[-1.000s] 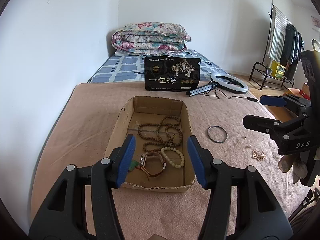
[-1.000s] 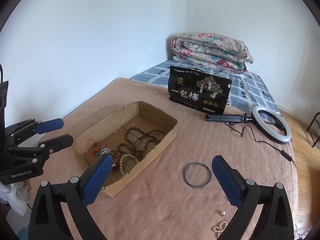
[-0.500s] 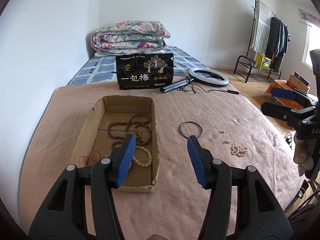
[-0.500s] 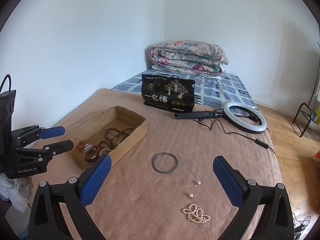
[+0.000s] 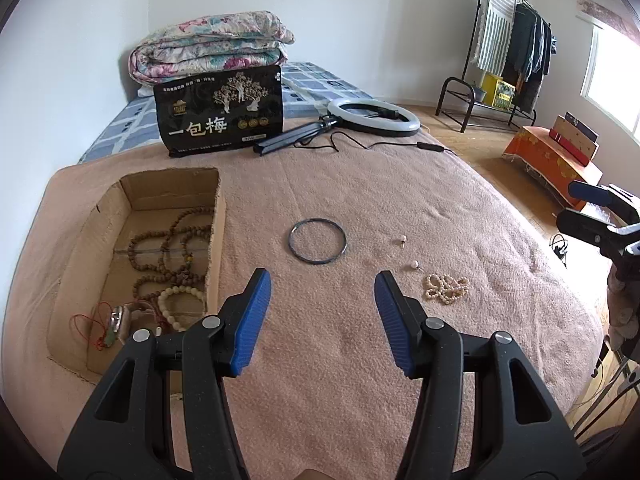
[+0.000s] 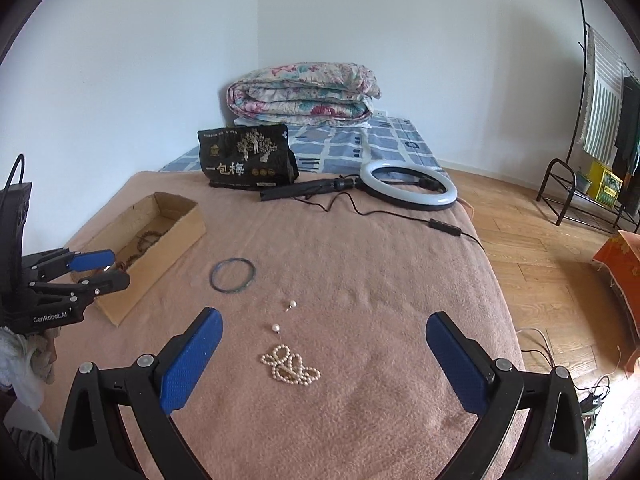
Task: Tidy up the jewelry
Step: 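Withdraw both tools from the box toward the remaining jewelry, then move the left tool to the dark blue bangle while the right tool approaches the pearl strand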
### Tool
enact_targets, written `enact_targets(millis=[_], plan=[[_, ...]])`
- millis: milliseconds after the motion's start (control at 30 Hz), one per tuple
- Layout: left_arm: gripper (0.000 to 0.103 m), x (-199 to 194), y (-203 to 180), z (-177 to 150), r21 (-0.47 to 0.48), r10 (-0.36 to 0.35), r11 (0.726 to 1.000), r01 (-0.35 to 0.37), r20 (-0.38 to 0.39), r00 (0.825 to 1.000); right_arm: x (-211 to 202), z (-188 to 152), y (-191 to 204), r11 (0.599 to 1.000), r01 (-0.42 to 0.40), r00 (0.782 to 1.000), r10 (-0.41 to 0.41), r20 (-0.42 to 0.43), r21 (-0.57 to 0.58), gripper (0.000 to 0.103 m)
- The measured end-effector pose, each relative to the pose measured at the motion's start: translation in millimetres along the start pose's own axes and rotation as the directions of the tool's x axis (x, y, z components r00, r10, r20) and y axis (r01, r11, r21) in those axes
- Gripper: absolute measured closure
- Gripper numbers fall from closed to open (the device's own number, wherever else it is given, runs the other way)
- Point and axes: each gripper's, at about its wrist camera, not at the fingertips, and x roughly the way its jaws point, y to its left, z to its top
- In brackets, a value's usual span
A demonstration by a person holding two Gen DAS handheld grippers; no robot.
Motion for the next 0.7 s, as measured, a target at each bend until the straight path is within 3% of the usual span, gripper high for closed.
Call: enact_targets(millis=[333,700], plan=[[0.047,54,-4,3,-0.054,-0.046,0.998,0.041,-0.098,0.994,30,-31,-3,0.999,-0.042,0.996,0.041,-0.082,-0.01,0.0],[0.047,95,-10,3,-0.05,-0.033,0.998,0.026,-0.151,0.988,78,-55,4,0.995,-0.101,0.979,0.102,-0.179,0.01,0.0]])
